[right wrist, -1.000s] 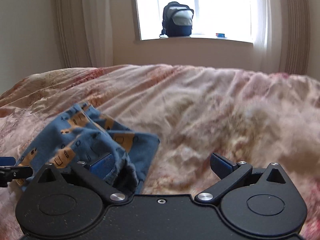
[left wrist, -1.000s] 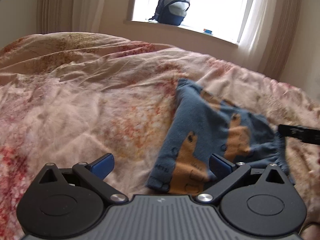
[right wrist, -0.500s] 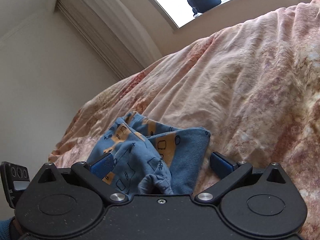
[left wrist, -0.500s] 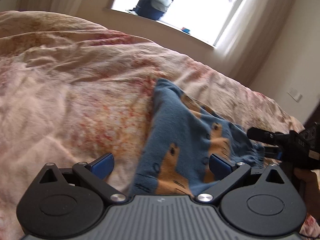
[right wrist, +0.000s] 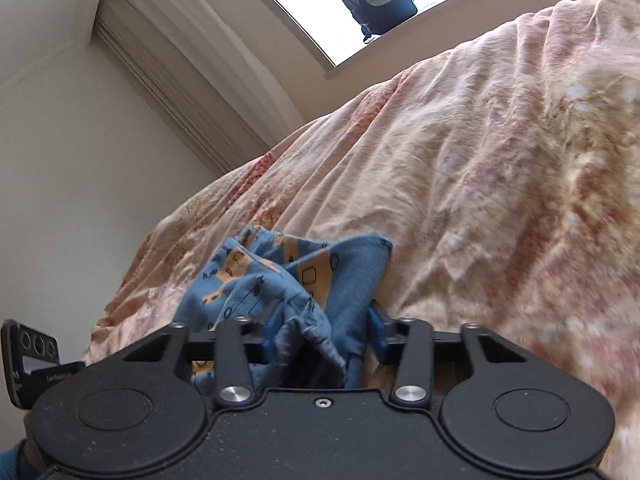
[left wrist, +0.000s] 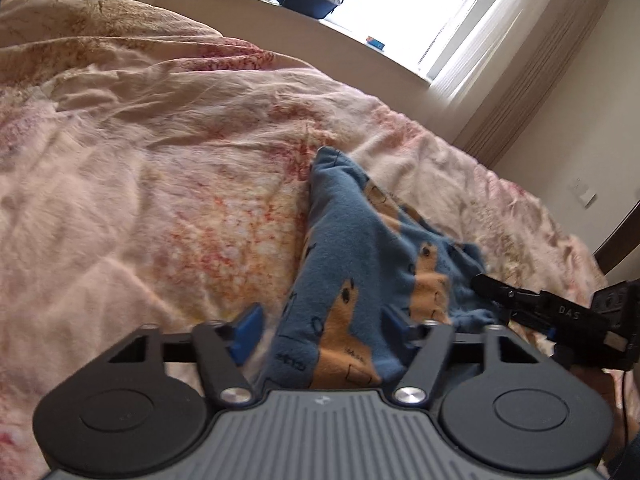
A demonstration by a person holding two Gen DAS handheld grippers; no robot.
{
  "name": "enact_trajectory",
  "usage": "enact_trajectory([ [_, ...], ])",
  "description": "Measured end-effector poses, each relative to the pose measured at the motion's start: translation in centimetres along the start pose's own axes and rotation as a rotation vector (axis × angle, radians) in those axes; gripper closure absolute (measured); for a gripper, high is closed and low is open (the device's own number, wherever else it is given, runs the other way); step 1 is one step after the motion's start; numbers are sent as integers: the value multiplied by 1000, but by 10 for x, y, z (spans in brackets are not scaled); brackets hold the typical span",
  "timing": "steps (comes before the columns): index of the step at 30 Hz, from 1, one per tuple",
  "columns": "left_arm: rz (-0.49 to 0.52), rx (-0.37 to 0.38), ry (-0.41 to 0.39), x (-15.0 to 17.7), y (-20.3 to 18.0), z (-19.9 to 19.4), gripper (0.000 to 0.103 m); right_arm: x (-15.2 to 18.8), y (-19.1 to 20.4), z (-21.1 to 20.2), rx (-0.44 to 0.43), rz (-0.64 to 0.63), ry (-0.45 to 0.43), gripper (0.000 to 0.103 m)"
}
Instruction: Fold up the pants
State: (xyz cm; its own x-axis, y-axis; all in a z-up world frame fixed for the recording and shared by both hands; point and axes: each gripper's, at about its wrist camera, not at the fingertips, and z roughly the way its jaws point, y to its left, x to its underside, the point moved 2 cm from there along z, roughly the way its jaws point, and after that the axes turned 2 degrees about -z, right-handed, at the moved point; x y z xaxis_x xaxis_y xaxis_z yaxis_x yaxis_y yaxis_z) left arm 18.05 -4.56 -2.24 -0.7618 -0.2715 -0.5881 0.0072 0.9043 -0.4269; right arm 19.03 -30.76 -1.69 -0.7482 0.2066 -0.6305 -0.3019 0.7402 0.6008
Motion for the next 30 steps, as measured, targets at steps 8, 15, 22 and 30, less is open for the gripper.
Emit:
enact_trajectory([
  [8, 78, -64, -29, 8, -20, -15, 84, 3, 32, -13, 82, -130, -31, 83],
  [15, 147, -79, -94, 9, -45, -65, 86, -1, 95, -41, 138, -311, -72, 86],
  [22, 132, -102, -83, 20, -25, -118, 86, 1, 137, -45, 101, -344, -23, 88],
  [30, 99, -168, -103, 15, 9, -144, 86, 8, 179, -16, 24, -379, 31, 88],
])
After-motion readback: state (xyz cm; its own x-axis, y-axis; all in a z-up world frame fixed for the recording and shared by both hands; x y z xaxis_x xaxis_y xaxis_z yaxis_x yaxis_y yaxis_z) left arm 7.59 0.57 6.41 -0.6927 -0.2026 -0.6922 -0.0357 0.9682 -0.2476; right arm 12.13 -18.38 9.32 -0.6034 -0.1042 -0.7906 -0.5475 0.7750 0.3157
